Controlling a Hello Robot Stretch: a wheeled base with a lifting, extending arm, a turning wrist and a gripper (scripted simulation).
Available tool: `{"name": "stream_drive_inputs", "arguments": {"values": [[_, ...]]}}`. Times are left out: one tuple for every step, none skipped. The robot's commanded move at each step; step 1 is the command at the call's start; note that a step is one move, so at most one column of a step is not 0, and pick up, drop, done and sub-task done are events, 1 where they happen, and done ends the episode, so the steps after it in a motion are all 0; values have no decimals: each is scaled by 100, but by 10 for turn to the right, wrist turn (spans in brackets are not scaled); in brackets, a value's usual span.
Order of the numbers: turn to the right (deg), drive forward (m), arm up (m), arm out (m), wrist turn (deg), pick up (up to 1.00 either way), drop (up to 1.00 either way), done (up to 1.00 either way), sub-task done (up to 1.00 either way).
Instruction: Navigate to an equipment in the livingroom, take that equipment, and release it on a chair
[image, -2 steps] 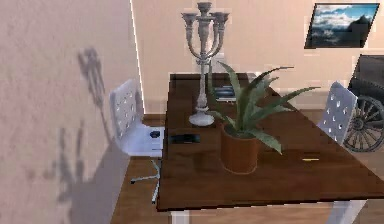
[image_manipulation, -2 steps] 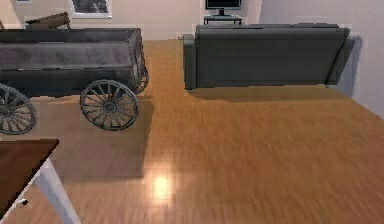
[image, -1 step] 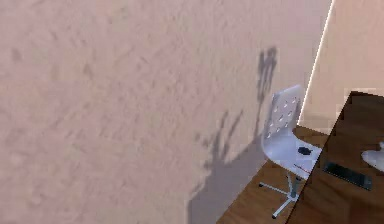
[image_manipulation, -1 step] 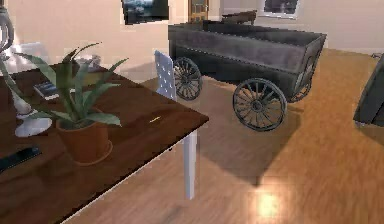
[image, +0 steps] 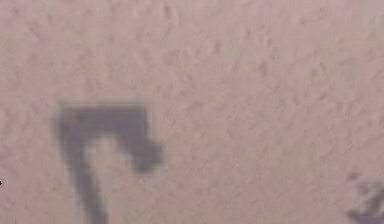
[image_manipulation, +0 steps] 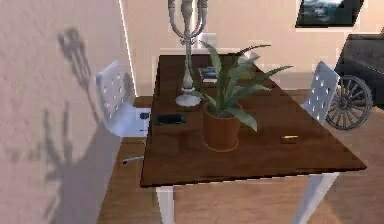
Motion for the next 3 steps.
{"name": "stream_drive_inputs", "arguments": {"values": [[450,0,0,0,0,0,0,0,0],[450,0,0,0,0,0,0,0,0],[210,0,0,0,0,0,0,0,0]]}}
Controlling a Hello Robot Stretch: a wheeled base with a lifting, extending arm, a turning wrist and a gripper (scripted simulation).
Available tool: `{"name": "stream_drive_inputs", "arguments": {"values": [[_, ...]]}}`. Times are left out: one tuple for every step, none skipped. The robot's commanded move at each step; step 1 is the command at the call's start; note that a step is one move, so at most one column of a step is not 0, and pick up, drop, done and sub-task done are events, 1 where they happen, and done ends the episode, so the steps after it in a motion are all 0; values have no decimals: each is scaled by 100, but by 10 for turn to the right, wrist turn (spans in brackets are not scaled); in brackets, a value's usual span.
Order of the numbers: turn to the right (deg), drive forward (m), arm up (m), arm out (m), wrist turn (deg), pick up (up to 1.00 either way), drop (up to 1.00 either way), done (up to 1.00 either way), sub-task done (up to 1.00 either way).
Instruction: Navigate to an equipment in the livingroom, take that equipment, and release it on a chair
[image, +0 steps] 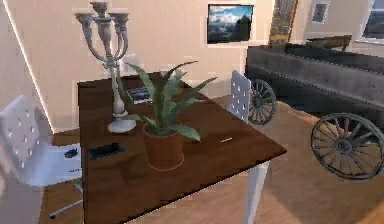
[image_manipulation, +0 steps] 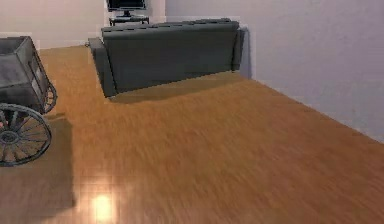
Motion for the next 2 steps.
{"name": "stream_drive_inputs", "arguments": {"values": [[0,40,0,0,0,0,0,0,0],[-450,0,0,0,0,0,0,0,0]]}}
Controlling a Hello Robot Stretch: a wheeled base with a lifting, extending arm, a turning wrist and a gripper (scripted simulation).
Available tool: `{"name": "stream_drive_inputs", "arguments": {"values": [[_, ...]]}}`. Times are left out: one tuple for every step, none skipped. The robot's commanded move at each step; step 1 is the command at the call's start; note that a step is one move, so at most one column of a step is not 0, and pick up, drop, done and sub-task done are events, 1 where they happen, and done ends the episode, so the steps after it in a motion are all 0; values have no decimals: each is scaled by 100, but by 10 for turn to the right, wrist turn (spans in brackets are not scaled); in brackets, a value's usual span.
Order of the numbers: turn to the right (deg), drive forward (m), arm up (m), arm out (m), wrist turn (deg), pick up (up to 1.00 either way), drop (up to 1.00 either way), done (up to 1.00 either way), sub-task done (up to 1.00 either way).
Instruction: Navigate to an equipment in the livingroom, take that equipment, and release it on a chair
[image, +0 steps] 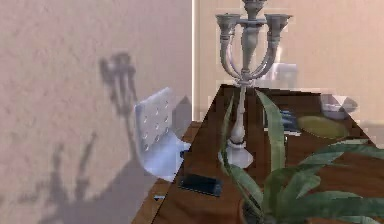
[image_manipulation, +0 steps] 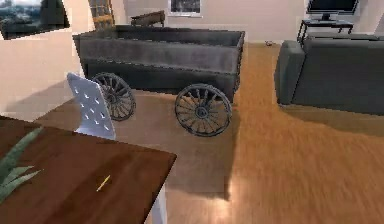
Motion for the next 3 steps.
{"name": "stream_drive_inputs", "arguments": {"values": [[-450,0,0,0,0,0,0,0,0],[-360,0,0,0,0,0,0,0,0],[0,0,50,0,0,0,0,0,0]]}}
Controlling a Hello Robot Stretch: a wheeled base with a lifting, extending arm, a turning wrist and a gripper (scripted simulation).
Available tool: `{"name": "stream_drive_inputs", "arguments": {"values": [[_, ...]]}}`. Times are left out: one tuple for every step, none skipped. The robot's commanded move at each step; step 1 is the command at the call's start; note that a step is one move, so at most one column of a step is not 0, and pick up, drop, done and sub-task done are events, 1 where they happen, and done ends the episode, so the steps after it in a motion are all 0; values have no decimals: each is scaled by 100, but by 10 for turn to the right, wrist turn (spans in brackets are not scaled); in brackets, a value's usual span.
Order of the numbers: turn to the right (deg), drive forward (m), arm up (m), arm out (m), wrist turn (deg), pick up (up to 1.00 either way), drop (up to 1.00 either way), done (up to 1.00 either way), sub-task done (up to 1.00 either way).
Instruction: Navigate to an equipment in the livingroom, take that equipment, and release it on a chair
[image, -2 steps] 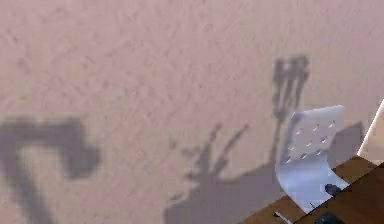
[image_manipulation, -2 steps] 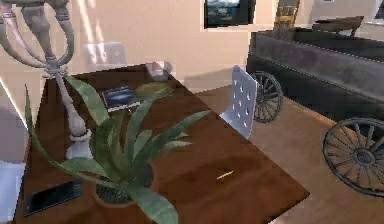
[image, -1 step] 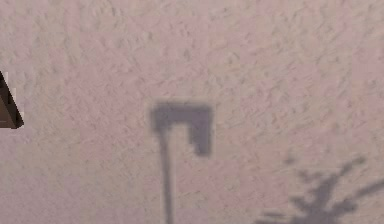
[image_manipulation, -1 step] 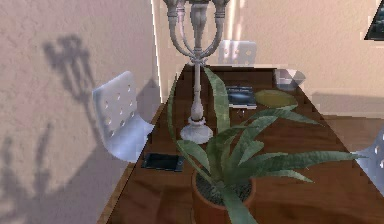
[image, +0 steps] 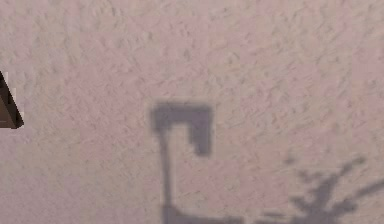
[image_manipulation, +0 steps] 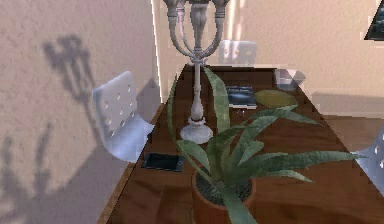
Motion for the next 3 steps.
{"name": "stream_drive_inputs", "arguments": {"values": [[0,0,36,0,0,0,0,0,0],[0,0,0,28,0,0,0,0,0],[0,0,0,0,450,0,0,0,0]]}}
